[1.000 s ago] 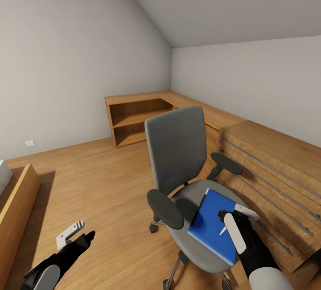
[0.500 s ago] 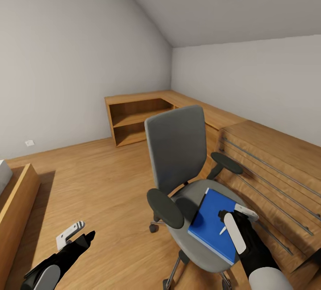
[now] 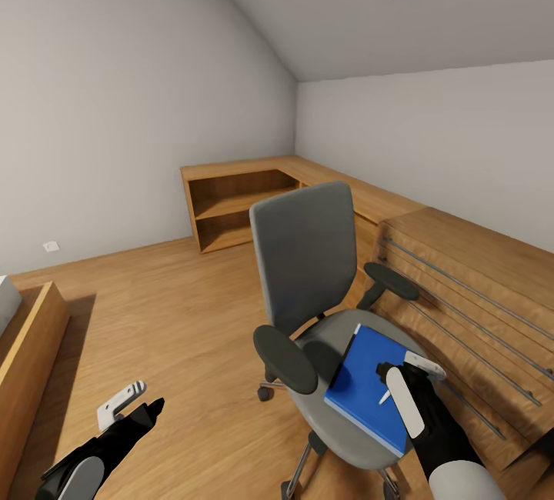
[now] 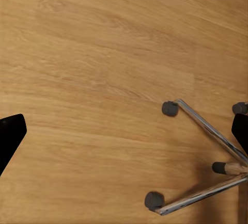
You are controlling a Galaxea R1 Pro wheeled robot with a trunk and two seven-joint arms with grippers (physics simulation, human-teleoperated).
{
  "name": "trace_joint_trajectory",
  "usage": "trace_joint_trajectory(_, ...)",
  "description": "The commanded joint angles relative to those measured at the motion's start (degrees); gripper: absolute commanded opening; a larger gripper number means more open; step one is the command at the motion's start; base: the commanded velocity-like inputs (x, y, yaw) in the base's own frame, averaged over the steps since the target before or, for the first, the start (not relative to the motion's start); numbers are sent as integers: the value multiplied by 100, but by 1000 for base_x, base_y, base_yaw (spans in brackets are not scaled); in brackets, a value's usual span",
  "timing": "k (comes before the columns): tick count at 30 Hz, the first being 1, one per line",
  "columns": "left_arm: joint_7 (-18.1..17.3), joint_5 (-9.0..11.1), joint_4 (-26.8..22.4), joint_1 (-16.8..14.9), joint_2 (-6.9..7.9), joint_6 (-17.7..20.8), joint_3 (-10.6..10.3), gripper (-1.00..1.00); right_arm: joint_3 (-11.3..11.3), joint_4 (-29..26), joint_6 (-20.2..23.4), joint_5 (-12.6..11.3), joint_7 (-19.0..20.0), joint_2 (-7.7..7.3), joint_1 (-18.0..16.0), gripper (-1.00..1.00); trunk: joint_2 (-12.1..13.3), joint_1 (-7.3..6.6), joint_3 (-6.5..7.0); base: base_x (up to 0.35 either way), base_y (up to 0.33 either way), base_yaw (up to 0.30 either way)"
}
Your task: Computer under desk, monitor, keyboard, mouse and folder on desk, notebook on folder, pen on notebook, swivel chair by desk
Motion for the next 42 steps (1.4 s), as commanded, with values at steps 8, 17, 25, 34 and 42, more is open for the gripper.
trace_joint_trajectory(8, 45, 56, -9, -3, 2, 13, -6, 100, -3, -9, 10, -50, -38, 3, -3, 100, -123, 65, -60, 0, 0, 0)
trace_joint_trajectory(17, 45, 56, -9, -3, 2, 13, 1, 100, 3, -9, 10, -50, -38, 3, -3, 100, -123, 65, -60, 0, 0, 0)
trace_joint_trajectory(25, 43, 56, -9, -3, 2, 13, -1, 100, 4, -9, 10, -50, -37, 3, -3, 100, -123, 65, -60, 0, 0, 0)
trace_joint_trajectory(34, 47, 56, -9, -3, 2, 13, -5, 100, 4, -9, 10, -50, -38, 3, -3, 100, -324, 175, -149, 0, 0, 0)
trace_joint_trajectory(42, 38, 56, -9, -3, 3, 19, 0, 100, 4, -9, 12, -50, -38, 3, -3, 100, -324, 175, -149, 0, 0, 0)
